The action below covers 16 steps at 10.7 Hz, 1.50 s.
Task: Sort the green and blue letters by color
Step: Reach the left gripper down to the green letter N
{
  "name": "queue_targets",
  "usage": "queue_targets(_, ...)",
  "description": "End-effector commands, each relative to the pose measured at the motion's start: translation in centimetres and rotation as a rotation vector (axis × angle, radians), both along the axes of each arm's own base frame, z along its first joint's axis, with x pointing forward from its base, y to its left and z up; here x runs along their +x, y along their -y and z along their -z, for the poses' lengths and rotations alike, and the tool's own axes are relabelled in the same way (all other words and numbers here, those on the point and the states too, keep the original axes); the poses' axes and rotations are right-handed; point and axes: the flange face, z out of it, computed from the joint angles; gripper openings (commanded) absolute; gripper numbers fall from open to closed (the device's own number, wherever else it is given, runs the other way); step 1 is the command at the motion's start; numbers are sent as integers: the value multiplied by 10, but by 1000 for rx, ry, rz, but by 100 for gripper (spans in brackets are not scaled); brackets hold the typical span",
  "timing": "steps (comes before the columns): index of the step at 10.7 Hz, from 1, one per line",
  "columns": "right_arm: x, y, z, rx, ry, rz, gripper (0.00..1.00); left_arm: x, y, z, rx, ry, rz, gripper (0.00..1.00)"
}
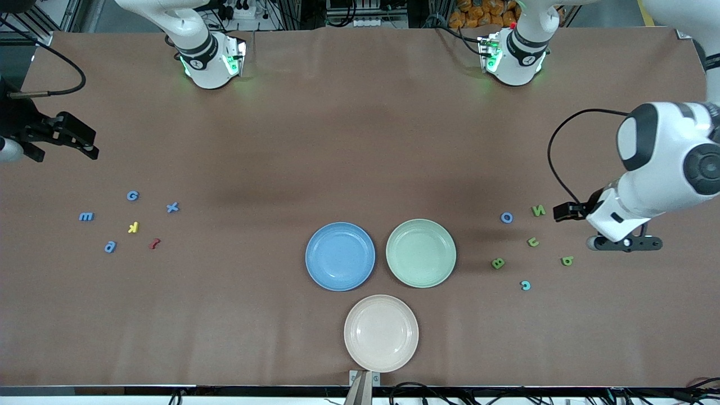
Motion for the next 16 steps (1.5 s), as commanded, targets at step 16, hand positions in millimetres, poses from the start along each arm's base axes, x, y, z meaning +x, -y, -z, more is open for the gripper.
queue_targets(16, 3, 27, 4, -1, 33, 46, 100, -84, -24, 188, -30, 80, -112, 100)
